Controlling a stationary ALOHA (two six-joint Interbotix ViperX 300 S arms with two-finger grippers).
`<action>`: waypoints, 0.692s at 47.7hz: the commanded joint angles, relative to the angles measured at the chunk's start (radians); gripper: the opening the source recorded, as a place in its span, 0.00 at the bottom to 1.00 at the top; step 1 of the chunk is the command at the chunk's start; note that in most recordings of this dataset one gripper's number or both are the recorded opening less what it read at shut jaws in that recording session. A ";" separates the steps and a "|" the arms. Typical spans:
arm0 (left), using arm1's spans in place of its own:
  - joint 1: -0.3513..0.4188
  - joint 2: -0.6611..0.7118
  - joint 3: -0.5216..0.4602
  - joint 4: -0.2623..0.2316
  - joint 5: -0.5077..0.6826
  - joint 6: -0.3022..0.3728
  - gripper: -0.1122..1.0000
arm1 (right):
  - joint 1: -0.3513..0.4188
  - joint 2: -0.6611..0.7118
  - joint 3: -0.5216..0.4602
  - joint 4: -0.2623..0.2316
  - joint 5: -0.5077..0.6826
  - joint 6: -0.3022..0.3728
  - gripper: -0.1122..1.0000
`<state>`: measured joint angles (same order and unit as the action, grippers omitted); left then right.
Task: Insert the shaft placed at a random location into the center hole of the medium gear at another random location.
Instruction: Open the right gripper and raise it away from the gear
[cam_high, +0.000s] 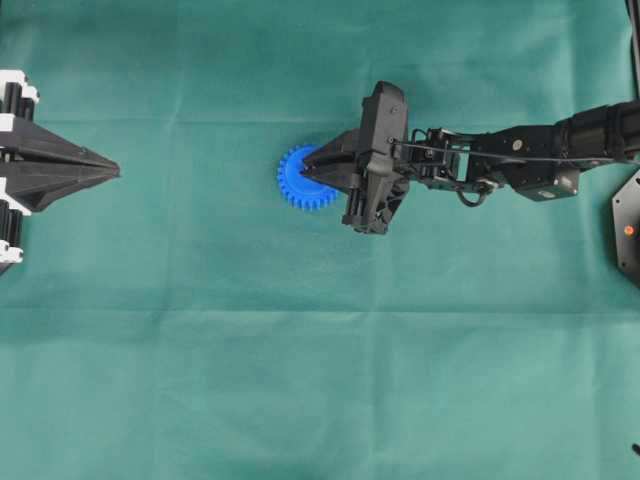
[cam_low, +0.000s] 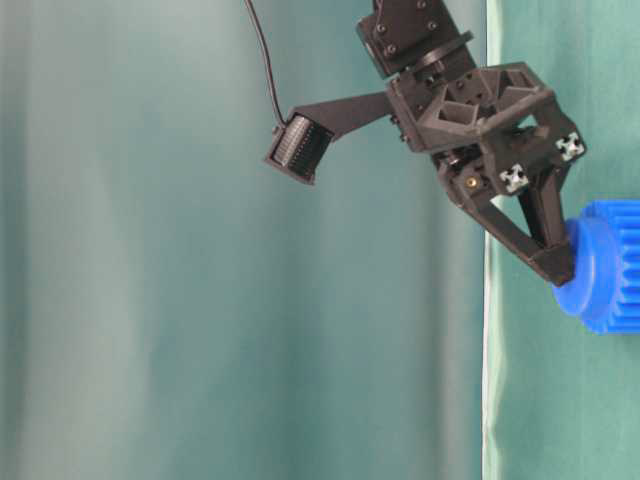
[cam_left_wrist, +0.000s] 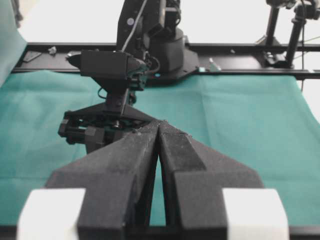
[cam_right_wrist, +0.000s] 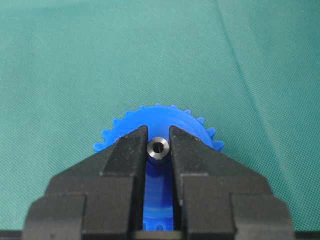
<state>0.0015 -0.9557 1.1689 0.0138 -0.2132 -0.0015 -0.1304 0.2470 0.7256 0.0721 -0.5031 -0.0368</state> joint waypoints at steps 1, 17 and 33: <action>0.000 0.008 -0.017 0.002 -0.005 0.002 0.10 | 0.000 -0.015 -0.020 0.003 -0.012 -0.002 0.22; 0.000 0.006 -0.017 0.002 -0.005 -0.002 0.10 | 0.000 -0.031 -0.018 0.005 -0.011 -0.002 0.60; 0.000 0.006 -0.018 0.000 -0.005 -0.002 0.10 | 0.003 -0.175 0.005 0.000 0.051 -0.009 0.85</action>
<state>0.0015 -0.9557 1.1704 0.0138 -0.2132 -0.0015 -0.1304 0.1411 0.7363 0.0736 -0.4679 -0.0368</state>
